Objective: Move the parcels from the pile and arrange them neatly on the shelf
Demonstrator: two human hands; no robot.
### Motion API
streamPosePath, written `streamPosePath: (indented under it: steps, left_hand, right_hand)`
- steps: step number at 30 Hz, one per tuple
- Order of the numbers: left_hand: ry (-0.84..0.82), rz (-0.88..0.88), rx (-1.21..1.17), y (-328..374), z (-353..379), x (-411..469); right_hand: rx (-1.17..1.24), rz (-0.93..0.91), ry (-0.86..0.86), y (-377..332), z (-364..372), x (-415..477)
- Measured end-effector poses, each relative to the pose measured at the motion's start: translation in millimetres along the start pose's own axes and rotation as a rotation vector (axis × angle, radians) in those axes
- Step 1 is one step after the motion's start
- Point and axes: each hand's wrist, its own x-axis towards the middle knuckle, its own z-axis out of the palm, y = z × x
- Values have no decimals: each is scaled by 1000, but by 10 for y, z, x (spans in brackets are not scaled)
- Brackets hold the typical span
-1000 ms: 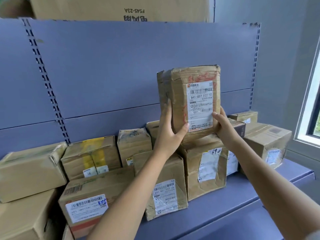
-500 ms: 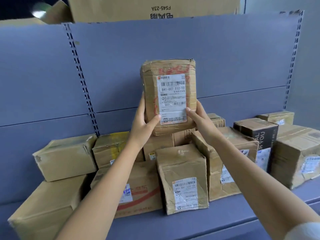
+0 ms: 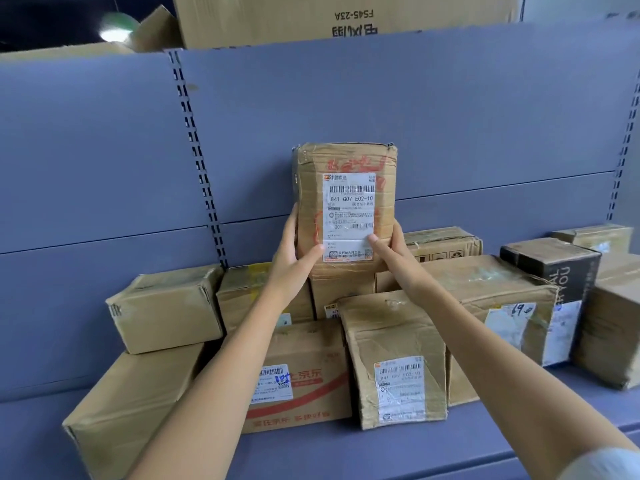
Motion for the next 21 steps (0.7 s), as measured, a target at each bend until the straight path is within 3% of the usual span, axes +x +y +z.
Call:
streamPosePath:
  steps: [7,16,21]
  left_hand:
    - [111,-29,-3,21,-35,-33]
    - [89,-89,66,29,-17,-90]
    - [183,-155,157,-45,-20,-114]
  right_hand:
    - [-19,14,-25,-97,199,90]
    - [-40,74,-20,-103,215,-31]
    - [-105,1,8,-255,254,-163]
